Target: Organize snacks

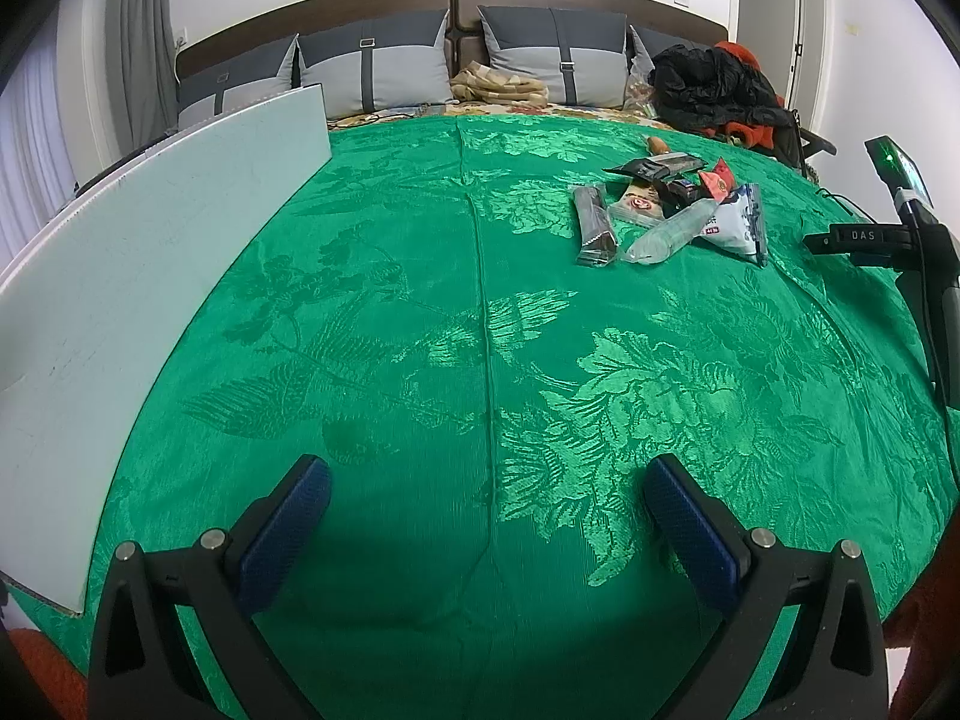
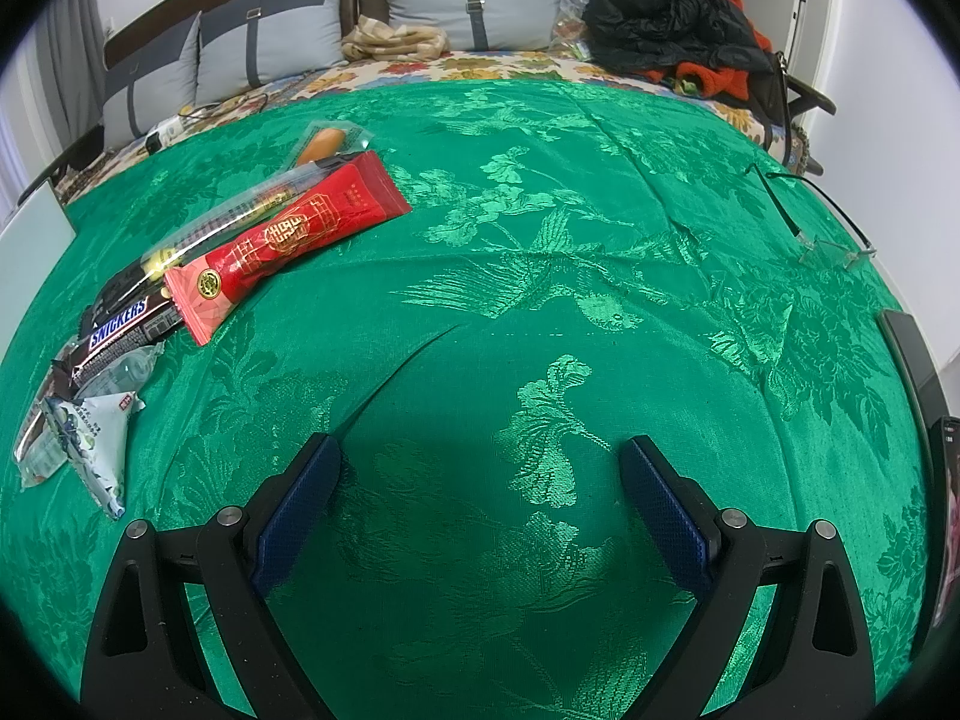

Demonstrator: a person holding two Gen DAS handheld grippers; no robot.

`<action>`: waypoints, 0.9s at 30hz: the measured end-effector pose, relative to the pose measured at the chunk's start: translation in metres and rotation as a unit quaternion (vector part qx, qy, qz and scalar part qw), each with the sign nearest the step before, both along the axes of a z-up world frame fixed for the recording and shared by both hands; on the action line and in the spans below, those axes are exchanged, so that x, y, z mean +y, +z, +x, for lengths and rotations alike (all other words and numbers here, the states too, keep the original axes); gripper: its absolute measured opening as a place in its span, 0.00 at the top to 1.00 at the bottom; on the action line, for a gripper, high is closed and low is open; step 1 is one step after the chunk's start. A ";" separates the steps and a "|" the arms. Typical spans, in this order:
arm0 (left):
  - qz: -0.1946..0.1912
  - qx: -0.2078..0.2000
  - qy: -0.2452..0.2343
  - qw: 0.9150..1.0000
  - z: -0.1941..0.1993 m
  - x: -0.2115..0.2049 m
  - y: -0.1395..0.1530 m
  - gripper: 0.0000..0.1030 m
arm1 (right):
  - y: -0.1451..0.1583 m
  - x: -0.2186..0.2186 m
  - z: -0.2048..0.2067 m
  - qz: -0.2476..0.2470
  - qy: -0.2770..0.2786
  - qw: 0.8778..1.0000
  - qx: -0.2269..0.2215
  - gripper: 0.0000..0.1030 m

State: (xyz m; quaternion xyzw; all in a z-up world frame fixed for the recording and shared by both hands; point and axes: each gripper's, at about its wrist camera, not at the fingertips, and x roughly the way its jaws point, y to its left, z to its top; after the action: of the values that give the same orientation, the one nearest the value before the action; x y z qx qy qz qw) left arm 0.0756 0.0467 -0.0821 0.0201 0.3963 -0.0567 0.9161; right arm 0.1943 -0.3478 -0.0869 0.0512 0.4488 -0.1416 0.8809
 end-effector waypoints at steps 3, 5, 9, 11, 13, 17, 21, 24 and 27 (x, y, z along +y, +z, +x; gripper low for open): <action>0.000 0.000 0.000 1.000 0.000 0.000 0.000 0.00 | 0.000 0.000 0.000 0.000 0.000 1.000 0.000 0.06; 0.000 0.000 0.000 1.000 0.000 0.000 0.000 0.00 | 0.000 0.000 0.000 0.000 0.000 1.000 0.000 0.06; 0.000 0.000 0.000 1.000 0.000 0.000 0.000 0.00 | 0.000 0.001 0.001 0.000 0.000 1.000 0.000 0.06; 0.000 0.000 0.000 1.000 0.000 0.000 0.000 0.00 | 0.000 0.000 0.000 0.000 0.000 1.000 0.000 0.06; 0.000 0.000 0.000 1.000 0.000 0.000 0.000 0.00 | 0.000 0.001 0.001 0.000 0.000 1.000 0.000 0.06; 0.000 0.000 0.000 1.000 0.000 0.000 0.000 0.00 | 0.000 0.001 0.001 0.000 0.000 1.000 0.000 0.06; 0.000 0.000 0.000 1.000 0.000 0.000 0.000 0.00 | 0.000 0.001 0.001 0.000 0.000 1.000 0.000 0.06; 0.000 0.000 0.000 1.000 0.001 0.000 0.000 0.00 | 0.000 0.001 0.001 0.000 0.000 1.000 0.000 0.06; 0.000 0.000 0.000 1.000 0.000 0.000 0.000 0.00 | 0.000 0.001 0.001 0.000 0.000 1.000 0.000 0.06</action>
State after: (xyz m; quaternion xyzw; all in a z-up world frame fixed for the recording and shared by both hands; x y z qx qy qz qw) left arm 0.0757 0.0465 -0.0824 0.0202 0.3960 -0.0564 0.9163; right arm 0.1951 -0.3470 -0.0870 0.0513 0.4488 -0.1418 0.8808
